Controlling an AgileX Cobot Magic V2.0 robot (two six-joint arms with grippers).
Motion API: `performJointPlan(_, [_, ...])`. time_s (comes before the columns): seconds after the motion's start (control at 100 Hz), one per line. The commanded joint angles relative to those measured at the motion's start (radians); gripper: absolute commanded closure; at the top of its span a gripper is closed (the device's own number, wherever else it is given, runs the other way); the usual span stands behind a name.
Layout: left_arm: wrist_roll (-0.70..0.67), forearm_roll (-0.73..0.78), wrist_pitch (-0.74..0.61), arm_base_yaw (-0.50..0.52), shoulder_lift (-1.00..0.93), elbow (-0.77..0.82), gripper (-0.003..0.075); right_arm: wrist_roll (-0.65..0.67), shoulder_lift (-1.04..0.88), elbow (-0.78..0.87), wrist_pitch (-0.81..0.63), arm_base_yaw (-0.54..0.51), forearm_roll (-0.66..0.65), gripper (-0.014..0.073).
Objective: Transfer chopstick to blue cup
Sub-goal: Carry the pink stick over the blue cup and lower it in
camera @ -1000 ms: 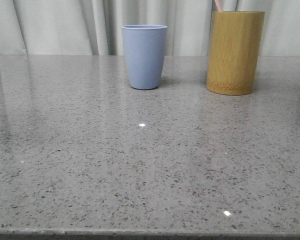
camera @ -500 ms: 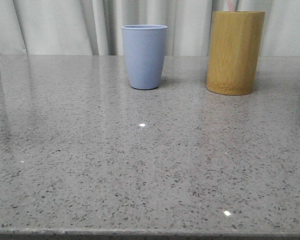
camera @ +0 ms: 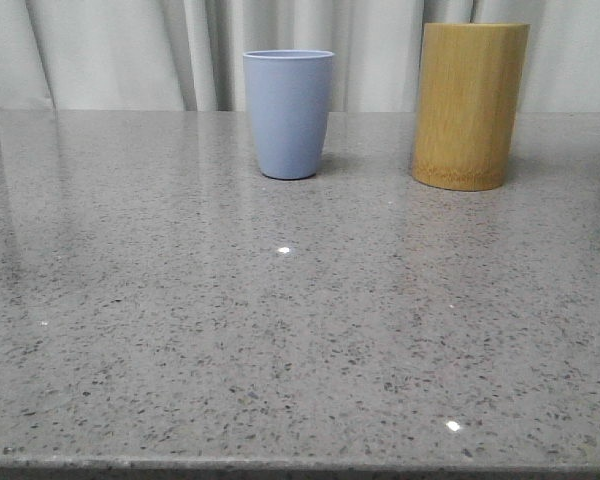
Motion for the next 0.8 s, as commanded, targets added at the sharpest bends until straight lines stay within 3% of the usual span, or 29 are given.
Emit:
performJointPlan(0.0, [-0.009, -0.002, -0.084, 0.003, -0.009, -0.027, 0.0435, -0.009, -0.043, -0.049, -0.098, 0.010, 0.040, 0.0656])
performJointPlan(0.42, [-0.009, -0.002, -0.096, 0.003, -0.009, -0.027, 0.0435, -0.010, 0.059, -0.053, -0.291, 0.228, 0.045, 0.0656])
performJointPlan(0.79, [-0.009, -0.002, -0.096, 0.003, -0.009, -0.027, 0.0435, -0.009, 0.183, -0.050, -0.394, 0.251, 0.106, 0.0656])
